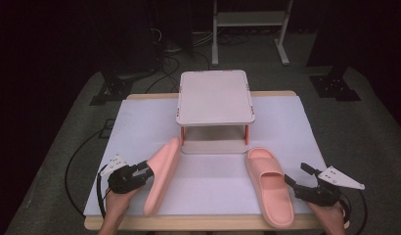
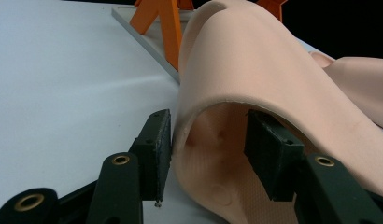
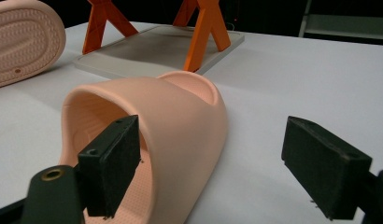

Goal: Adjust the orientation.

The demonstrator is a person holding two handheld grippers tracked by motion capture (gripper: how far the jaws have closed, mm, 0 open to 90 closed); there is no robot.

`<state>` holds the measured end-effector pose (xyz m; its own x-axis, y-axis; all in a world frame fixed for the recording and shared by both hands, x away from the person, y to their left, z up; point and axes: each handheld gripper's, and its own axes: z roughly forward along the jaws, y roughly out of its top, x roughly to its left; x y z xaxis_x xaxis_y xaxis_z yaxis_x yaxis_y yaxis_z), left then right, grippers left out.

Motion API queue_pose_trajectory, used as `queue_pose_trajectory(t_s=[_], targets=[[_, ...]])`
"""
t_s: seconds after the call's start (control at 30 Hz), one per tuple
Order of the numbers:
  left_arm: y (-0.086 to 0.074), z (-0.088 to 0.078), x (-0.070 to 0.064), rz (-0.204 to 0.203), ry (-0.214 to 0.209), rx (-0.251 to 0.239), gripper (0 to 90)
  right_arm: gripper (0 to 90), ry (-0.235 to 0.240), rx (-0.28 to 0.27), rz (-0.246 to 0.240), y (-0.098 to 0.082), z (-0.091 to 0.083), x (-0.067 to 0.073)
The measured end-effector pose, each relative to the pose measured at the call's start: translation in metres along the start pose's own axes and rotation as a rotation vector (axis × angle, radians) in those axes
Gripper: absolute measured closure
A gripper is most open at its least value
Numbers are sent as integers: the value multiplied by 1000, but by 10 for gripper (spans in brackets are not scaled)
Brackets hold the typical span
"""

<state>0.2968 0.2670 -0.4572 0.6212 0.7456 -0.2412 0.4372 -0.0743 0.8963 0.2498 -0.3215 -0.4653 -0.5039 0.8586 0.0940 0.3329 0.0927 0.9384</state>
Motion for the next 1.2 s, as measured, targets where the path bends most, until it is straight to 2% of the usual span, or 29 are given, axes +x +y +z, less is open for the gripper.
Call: queue_pose_trajectory(t_s=[0.23, 0.53, 0.57, 0.63, 0.67, 0.83, 1.2], targets=[[0, 6, -2, -16, -10, -5, 508, 191, 3, -5, -3, 0, -1, 0], [1, 13, -6, -17, -19, 1, 507, 190, 10, -3, -3, 0, -1, 1], [1, 15, -7, -24, -38, 2, 507, 190, 11, -3, 0, 0, -1, 1], [1, 17, -10, -28, -40, -2, 510, 187, 15, -7, -1, 0, -1, 1], [1, 20, -12, -41, -57, -4, 510, 186, 21, -12, 0, 0, -2, 1], [2, 25, -17, -32, -79, 2, 492, 184, 30, -16, -1, 0, -3, 1], [3, 35, -29, 36, -104, 32, 416, 183, 59, -21, 1, 0, -3, 3]])
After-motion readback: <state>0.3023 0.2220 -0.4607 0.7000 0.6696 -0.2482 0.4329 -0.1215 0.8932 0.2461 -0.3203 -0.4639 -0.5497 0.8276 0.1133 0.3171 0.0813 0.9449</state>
